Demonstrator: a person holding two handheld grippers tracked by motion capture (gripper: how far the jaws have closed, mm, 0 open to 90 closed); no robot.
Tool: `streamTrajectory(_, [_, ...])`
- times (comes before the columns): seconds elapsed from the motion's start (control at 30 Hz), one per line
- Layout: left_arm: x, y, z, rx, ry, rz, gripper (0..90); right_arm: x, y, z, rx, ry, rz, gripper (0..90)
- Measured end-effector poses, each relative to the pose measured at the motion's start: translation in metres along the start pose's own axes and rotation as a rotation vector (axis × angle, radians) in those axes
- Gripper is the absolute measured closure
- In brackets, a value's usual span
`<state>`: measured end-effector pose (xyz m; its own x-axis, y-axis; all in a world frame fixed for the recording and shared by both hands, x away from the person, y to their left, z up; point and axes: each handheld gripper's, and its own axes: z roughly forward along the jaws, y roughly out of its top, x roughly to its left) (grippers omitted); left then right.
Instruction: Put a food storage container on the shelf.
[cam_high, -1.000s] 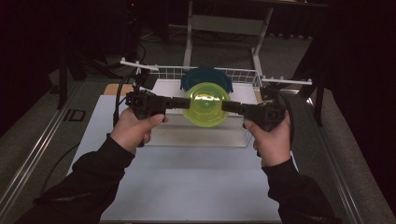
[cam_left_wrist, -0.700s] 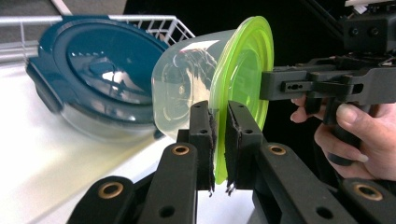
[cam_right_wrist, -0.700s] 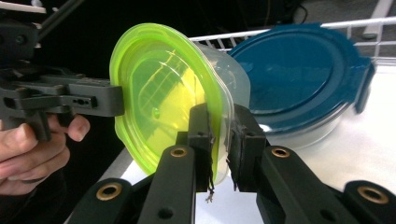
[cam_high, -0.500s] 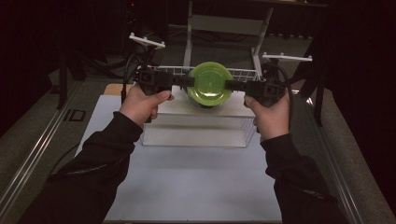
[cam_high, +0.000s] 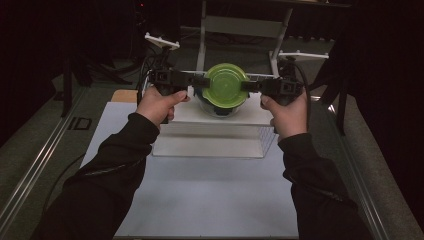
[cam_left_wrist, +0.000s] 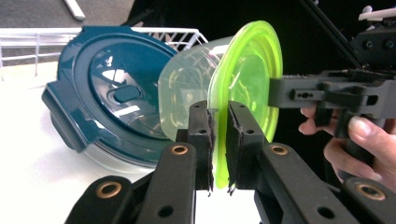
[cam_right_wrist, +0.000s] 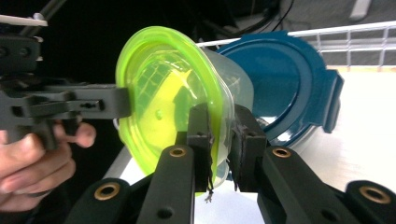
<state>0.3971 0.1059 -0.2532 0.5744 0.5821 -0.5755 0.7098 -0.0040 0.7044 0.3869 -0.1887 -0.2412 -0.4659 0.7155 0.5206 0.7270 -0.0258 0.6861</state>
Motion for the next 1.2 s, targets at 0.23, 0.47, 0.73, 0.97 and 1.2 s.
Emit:
streamTrajectory(0.23, [0.005, 0.001, 0.007, -0.029, 0.012, -0.016, 74.6, -0.001, 0.008, 0.005, -0.012, -0.024, 0.008, 71.1])
streamTrajectory(0.47, [0.009, 0.001, 0.014, -0.055, 0.019, -0.030, 62.8, -0.012, 0.012, 0.013, -0.006, -0.005, 0.050, 66.3])
streamTrajectory(0.73, [0.010, 0.003, 0.017, -0.084, 0.040, -0.024, 51.6, -0.009, 0.017, 0.017, -0.015, -0.012, 0.031, 55.3])
streamTrajectory(0.97, [0.011, 0.000, 0.006, -0.120, 0.027, -0.009, 43.1, -0.003, 0.015, 0.005, -0.045, -0.002, 0.000, 48.7])
streamTrajectory(1.2, [0.005, -0.017, -0.018, -0.181, 0.052, 0.069, 40.7, 0.003, -0.002, -0.011, -0.067, 0.040, -0.041, 51.8])
